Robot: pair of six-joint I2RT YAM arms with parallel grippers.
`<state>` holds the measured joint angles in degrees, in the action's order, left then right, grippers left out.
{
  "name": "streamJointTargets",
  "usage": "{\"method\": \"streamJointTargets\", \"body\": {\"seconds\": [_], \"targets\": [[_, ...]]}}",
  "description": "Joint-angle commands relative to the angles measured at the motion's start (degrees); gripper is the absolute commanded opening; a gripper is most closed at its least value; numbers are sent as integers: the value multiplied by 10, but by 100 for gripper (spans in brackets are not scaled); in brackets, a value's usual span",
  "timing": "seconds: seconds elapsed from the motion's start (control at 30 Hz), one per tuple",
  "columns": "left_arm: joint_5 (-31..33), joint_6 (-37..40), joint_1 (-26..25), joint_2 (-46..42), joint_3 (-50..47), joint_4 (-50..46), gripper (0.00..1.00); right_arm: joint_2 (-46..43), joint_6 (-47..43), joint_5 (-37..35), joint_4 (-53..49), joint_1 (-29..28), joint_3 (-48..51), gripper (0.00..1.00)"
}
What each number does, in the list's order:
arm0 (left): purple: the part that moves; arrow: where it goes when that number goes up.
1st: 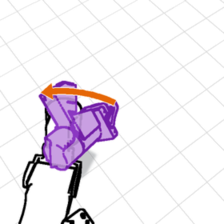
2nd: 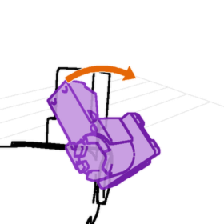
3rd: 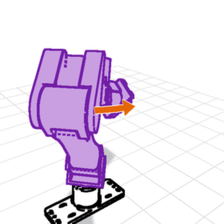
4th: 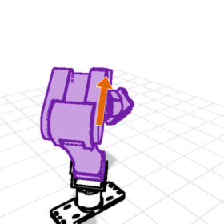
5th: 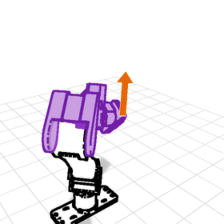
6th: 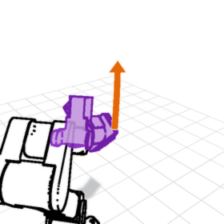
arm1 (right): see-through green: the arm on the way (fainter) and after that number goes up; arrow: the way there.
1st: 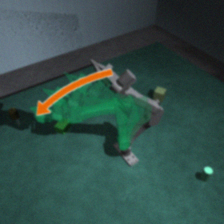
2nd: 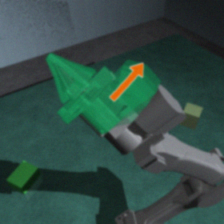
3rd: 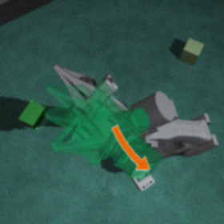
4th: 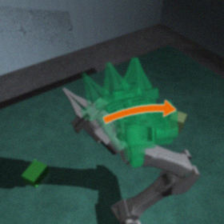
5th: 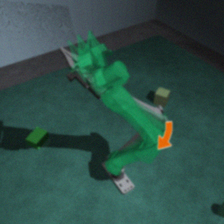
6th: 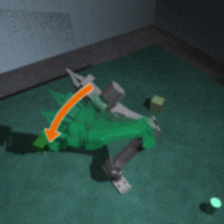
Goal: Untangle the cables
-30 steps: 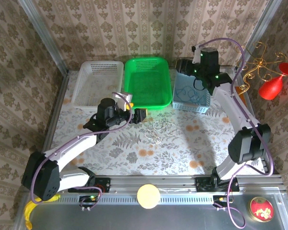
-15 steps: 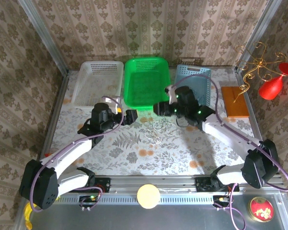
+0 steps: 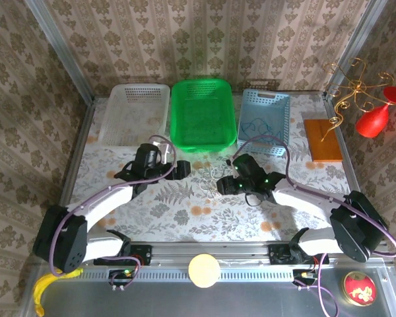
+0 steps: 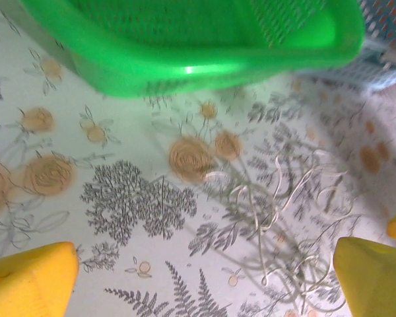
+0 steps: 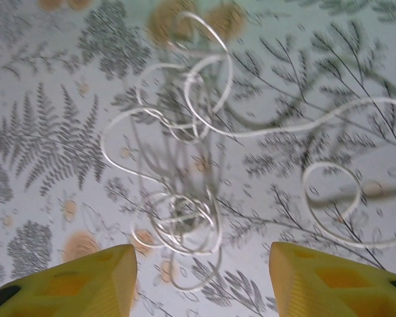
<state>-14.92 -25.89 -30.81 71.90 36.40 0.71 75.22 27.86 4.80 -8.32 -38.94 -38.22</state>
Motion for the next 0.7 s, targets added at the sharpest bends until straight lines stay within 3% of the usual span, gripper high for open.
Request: {"method": "streamJointTargets", "body": {"seconds": [0.0,0.13,0.33,0.67], "targets": [[10,31,-29,35,34,-35,100,-29,24,-29,21,-3,14,56],[29,38,-70,97,64,-41,95,-44,31,-33,23,1,23,55],[57,52,-115,175,101,-49,79,-62,27,-34,13,16,27,55],[47,56,-130,232,123,-38,60,-104,36,9,21,57,47,55]]}}
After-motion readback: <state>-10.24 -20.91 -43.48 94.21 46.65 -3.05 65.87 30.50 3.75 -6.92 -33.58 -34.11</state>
